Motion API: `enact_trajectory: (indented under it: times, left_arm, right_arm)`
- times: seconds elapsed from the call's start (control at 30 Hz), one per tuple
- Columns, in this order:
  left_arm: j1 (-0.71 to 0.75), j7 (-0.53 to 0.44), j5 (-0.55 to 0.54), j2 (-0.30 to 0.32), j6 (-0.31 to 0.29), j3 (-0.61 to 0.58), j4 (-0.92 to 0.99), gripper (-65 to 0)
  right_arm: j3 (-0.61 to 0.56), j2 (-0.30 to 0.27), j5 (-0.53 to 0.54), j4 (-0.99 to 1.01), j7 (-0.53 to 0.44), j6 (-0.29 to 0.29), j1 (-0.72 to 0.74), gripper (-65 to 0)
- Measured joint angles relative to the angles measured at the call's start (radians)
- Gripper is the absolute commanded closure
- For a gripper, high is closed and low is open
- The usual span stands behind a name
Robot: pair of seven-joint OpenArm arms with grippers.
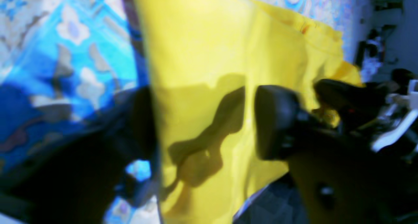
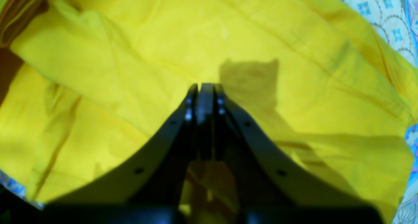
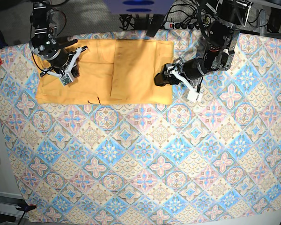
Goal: Fold the T-shirt properly
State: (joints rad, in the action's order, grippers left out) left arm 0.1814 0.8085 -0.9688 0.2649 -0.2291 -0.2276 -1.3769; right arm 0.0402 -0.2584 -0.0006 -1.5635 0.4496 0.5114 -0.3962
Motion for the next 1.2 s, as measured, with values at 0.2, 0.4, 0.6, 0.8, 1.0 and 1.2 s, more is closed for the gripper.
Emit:
enact_trajectory:
  times: [0.2,0.4,0.6,0.8,1.0,1.2]
  left_arm:
    - [0.014,0.022,0.006,-0.001,0.008,-0.002,0.008,-3.9]
    - [0.014,0.029,0.007,0.002,0.013,0.001,0.0,-3.6]
    - [0.065,0.072,0.026,0.048,0.023,0.088,-0.084,-3.6]
    - [0.084,0.111,0.027,0.057,0.029,0.183,-0.122,-3.6]
    - [0.113,0.123,0.033,0.076,0.03,0.24,-0.175,-3.6]
    - [0.12,0.123,0.034,0.087,0.03,0.237,-0.175,-3.6]
  right_arm:
    - [0.0,0.0,0.0,0.0,0.0,0.0,0.0,-0.7]
    - [0.0,0.0,0.0,0.0,0.0,0.0,-0.001,-0.7]
    - [0.002,0.0,-0.003,-0.011,0.003,0.0,-0.004,-0.9]
    - [0.019,0.002,0.002,-0.097,0.005,0.0,-0.008,-8.3]
    - [0.088,0.002,0.001,-0.126,0.011,0.0,-0.023,-12.0]
    - [0.105,0.002,0.005,-0.126,0.101,0.001,-0.017,-17.6]
